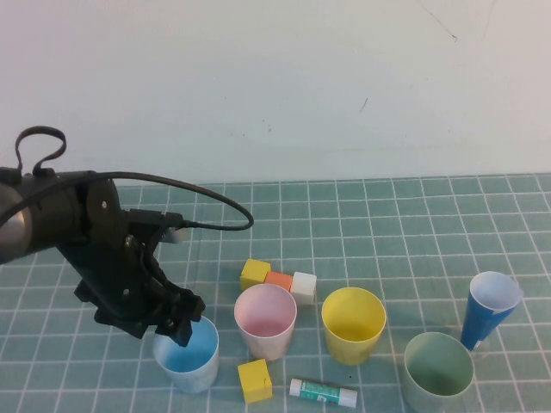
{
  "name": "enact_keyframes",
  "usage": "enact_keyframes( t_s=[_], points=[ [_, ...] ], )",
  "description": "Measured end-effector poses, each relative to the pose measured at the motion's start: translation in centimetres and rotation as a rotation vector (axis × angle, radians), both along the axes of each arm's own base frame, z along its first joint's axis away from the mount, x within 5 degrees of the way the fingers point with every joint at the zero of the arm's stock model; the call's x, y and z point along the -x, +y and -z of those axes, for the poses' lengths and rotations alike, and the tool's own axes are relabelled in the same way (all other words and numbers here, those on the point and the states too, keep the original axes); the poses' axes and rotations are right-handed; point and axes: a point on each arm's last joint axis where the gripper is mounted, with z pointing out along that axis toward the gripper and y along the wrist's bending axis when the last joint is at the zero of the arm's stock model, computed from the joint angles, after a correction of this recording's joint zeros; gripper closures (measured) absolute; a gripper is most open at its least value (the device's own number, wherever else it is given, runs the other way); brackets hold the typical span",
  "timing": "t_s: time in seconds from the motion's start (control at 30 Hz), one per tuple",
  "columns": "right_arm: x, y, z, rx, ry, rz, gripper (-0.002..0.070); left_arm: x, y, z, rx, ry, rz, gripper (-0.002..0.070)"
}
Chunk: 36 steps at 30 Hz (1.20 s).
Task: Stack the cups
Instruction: Pick up the blue cup, then place the blue cup on the pink cup
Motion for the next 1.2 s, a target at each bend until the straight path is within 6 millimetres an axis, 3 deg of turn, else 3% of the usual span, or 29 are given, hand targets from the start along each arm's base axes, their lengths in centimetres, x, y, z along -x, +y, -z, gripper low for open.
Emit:
enact_keyframes(
  t_s=[0.2,0.27,0.4,0.53,0.7,0.97,1.03,1.2],
  points=[
    [0.0,0.0,0.0,0.010,-0.003,-0.003,0.0679,-0.7,-0.4,3.2,-0.002,0.058,-0.024,0.0274],
    [0.0,0.0,0.0,0.010,-0.003,-0.003,0.0679,-0.9,-0.5,4.1,-0.001,0.070,-0.033,0.0342],
    [0.0,0.0,0.0,0.010,-0.003,-0.003,0.0679,-1.1,-0.5,4.8,-0.008,0.068,-0.034,0.0564],
    [0.0,0.0,0.0,0.010,-0.003,-0.003,0.0679,-1.2,-0.4,4.3,-0.013,0.041,-0.025,0.0647],
    [0.0,0.0,0.0,0.018,-0.006,-0.005,0.0679,-1.2,-0.2,0.9,-0.009,-0.029,0.002,0.0664],
    [0.0,0.0,0.0,0.029,-0.006,-0.011,0.0679,-0.8,-0.7,-9.6,0.108,-0.195,0.011,0.0669],
    [0.0,0.0,0.0,0.030,-0.005,-0.012,0.0679,-0.8,-1.0,-11.3,0.142,-0.226,0.031,0.0669],
    [0.0,0.0,0.0,0.031,-0.004,-0.014,0.0679,-0.8,-2.6,-12.5,0.164,-0.255,0.101,0.0669]
  ],
)
